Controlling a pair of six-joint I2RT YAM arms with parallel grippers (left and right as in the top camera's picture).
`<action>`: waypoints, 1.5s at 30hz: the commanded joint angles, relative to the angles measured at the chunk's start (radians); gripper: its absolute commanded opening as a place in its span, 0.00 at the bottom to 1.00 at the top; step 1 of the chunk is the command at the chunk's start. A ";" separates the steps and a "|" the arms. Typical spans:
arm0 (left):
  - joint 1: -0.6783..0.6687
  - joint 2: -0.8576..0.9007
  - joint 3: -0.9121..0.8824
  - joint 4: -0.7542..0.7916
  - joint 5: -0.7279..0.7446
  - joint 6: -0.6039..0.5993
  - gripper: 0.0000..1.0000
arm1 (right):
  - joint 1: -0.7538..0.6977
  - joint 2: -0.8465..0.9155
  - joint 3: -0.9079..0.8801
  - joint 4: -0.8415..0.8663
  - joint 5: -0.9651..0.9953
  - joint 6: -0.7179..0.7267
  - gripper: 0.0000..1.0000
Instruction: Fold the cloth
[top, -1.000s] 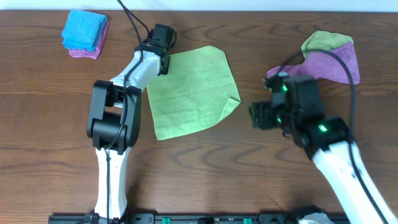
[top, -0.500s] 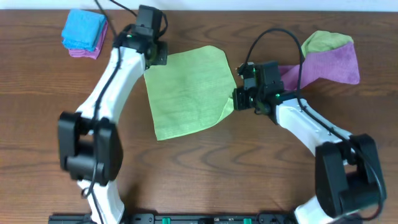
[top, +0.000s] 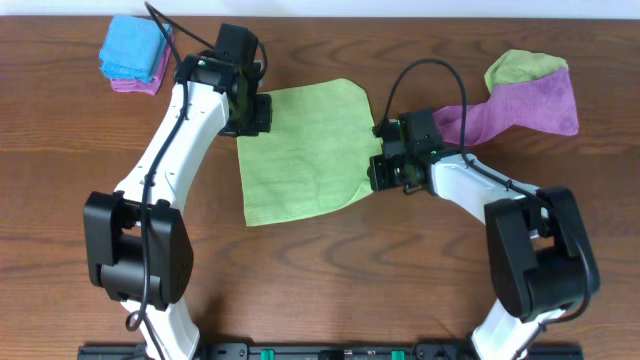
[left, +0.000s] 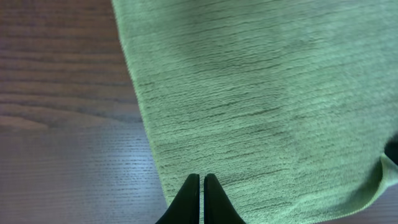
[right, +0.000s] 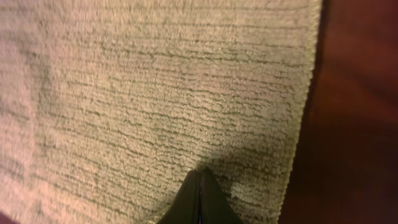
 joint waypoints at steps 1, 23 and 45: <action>0.000 0.009 -0.020 -0.005 0.006 -0.003 0.06 | 0.018 -0.039 -0.001 -0.053 -0.029 -0.014 0.01; -0.048 0.011 -0.401 0.295 0.156 -0.057 0.06 | 0.020 -0.056 -0.001 -0.129 0.114 -0.056 0.01; -0.053 0.116 -0.412 0.371 0.119 -0.087 0.06 | 0.023 -0.105 0.000 -0.322 0.012 -0.055 0.01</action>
